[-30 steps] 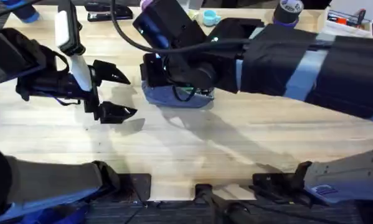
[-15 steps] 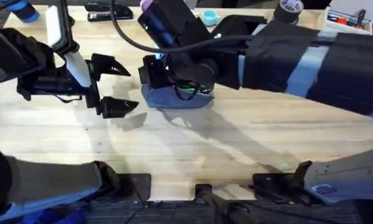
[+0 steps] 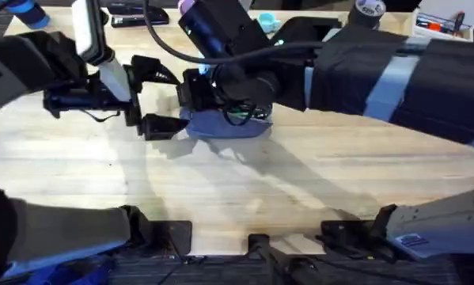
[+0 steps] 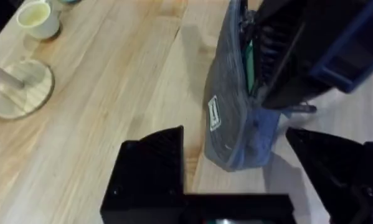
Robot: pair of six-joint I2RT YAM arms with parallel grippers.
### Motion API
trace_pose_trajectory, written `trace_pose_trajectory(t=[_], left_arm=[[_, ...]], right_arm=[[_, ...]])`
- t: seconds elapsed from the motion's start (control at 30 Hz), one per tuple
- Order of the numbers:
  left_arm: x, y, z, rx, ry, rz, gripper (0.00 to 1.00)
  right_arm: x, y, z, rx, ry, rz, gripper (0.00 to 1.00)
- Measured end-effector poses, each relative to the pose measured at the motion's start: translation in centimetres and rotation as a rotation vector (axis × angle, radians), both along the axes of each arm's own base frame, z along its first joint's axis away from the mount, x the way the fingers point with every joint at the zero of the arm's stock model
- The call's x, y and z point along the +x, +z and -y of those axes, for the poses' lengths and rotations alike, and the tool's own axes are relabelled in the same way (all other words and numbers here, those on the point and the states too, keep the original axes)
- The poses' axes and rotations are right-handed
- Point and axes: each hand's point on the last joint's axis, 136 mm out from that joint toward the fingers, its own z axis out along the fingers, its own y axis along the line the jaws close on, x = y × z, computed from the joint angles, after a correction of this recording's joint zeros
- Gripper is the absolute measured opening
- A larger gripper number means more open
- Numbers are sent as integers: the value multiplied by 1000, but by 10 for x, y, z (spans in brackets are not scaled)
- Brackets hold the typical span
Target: Unzip the bag, pick up the pens from the table one at a time and place them inside, then zip the bag closed.
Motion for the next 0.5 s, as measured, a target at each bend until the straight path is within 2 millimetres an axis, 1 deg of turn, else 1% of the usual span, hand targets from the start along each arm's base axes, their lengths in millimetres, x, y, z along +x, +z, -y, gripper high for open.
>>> trace_pose_trajectory(t=[0.1, 0.27, 0.33, 0.4, 0.5], left_arm=[[3, -7, 6, -20, -9, -30, 994], [4, -28, 14, -63, -18, -133, 993], [3, -33, 18, -86, -23, -162, 992], [4, -35, 21, -110, -25, -179, 993], [6, -34, 24, -140, -26, -174, 993]], right_arm=[[0, 0, 0, 0, 0, 0, 31], [0, 0, 0, 0, 0, 0, 31], [0, 0, 0, 0, 0, 0, 31], [0, 0, 0, 1, 0, 0, 31], [0, 0, 0, 1, 1, -1, 31]])
